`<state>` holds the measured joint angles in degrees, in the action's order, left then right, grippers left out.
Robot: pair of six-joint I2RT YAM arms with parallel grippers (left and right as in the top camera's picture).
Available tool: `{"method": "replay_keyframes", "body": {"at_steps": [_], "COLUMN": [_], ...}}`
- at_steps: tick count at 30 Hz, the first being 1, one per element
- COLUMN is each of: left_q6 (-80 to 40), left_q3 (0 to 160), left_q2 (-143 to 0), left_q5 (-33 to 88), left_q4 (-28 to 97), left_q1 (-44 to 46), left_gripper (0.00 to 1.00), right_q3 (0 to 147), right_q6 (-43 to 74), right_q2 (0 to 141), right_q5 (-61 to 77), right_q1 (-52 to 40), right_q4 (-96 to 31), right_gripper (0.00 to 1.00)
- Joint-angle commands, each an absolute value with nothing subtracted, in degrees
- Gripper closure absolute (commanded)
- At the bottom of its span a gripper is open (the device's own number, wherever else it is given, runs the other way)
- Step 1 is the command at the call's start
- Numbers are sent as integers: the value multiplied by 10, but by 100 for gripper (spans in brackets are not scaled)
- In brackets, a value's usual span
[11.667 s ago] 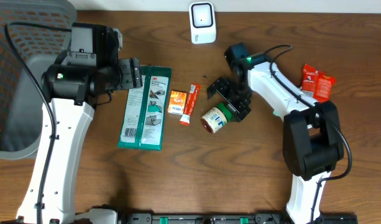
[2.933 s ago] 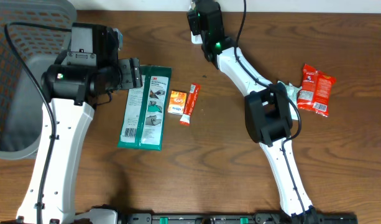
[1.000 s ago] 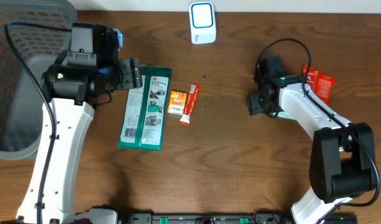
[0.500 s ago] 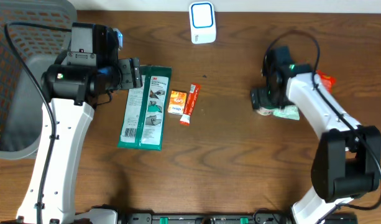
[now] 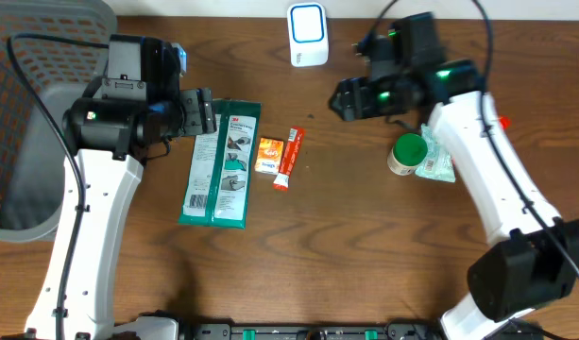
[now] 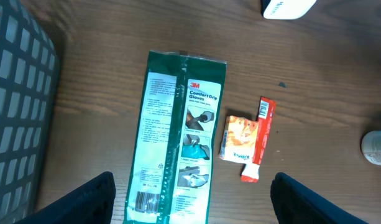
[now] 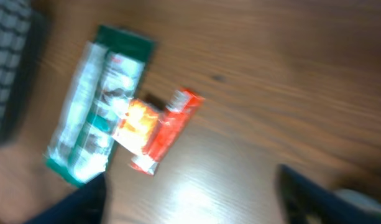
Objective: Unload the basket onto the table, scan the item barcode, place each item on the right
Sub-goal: 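Reach the right gripper to the red stick packet and grasp it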
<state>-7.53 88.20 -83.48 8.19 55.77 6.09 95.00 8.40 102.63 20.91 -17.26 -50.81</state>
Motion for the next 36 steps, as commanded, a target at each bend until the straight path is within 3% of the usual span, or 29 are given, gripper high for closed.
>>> {"method": "replay_keyframes", "body": {"at_steps": [1, 2, 4, 13, 26, 31, 36], "left_q6": [-78, -78, -78, -78, -78, -78, -78], "left_q3": [889, 889, 889, 889, 889, 889, 889], "left_q2": [-835, -835, -835, -835, -835, -835, -835], "left_q5": [76, 76, 76, 76, 76, 76, 76], "left_q4": [559, 559, 559, 559, 559, 559, 559], "left_q1": [58, 58, 58, 58, 58, 58, 58], "left_gripper": [20, 20, 20, 20, 20, 20, 20], "right_q3": [907, 894, 865, 775, 774, 776, 780], "right_q6": [176, 198, 229, 279, 304, 255, 235], "right_q2": [1039, 1041, 1048, 1102, 1185, 1184, 1156], "right_q5": [196, 169, 108, -57, 15, 24, 24], "right_q1": [-223, -237, -266, -369, -418, -419, -401], "right_q4": [-477, -461, -420, -262, -170, -150, -168], "right_gripper": [77, 88, 99, 99, 98, 92, 66]}}
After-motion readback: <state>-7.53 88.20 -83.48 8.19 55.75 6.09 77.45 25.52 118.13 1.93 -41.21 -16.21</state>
